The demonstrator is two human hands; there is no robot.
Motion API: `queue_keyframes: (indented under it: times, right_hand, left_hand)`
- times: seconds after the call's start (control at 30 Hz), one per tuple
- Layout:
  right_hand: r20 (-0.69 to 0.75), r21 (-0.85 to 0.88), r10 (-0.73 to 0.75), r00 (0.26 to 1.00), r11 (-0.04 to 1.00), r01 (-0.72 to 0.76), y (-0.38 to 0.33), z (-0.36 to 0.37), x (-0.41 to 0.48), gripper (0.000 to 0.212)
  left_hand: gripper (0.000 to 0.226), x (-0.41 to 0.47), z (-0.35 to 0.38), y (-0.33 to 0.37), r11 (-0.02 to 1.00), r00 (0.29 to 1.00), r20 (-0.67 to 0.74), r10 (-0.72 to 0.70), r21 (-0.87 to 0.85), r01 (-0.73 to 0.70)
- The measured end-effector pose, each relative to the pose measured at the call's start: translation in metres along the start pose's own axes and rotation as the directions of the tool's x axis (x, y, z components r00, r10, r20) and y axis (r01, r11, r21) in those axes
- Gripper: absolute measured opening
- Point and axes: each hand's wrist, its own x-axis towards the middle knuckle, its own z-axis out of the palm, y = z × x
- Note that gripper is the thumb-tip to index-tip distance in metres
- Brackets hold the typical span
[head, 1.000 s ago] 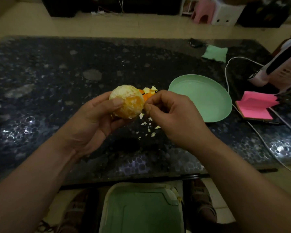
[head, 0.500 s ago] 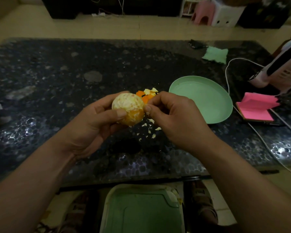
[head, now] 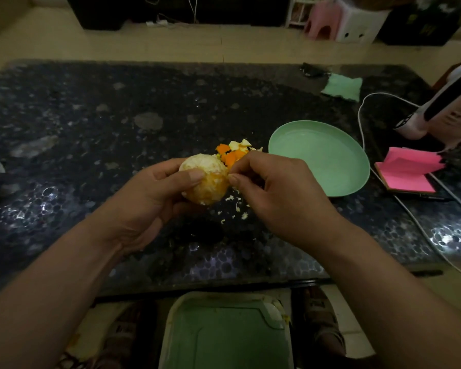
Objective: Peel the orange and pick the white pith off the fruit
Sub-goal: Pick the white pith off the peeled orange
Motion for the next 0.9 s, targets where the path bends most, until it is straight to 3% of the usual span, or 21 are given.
queue_keyframes:
  times: [0.3, 0.4, 0.67, 0.8, 0.9]
  right_hand:
    - [0.012, -0.231, -0.097, 0.995, 0.968, 0.097, -0.006, 0.01, -0.001, 0.011]
    - [-0.02, -0.231, -0.088, 0.996, 0.97, 0.081, -0.007, 0.013, -0.002, 0.011]
    - [-0.044, 0.046, 0.088, 0.995, 0.995, -0.086, -0.009, 0.012, -0.002, 0.013]
    - [0.017, 0.335, 0.207, 0.978, 0.921, -0.201, -0.009, 0.007, -0.002, 0.012]
    - [0.04, 0.377, 0.243, 0.969, 0.895, -0.24, -0.008, 0.004, -0.001, 0.011]
  left_hand:
    - [0.051, -0.002, 0.006, 0.0, 0.993, 0.998, -0.067, -0.001, 0.116, 0.009]
    - [0.048, -0.003, 0.007, -0.002, 0.986, 0.997, -0.072, 0.027, 0.164, -0.015]
    - [0.044, -0.006, 0.004, -0.002, 0.988, 0.998, -0.016, 0.066, 0.138, -0.063]
    - [0.043, -0.004, 0.002, -0.002, 0.998, 0.999, 0.012, 0.051, 0.039, -0.051]
    - [0.048, -0.003, 0.0, -0.001, 0.999, 0.996, 0.081, 0.045, -0.01, -0.044]
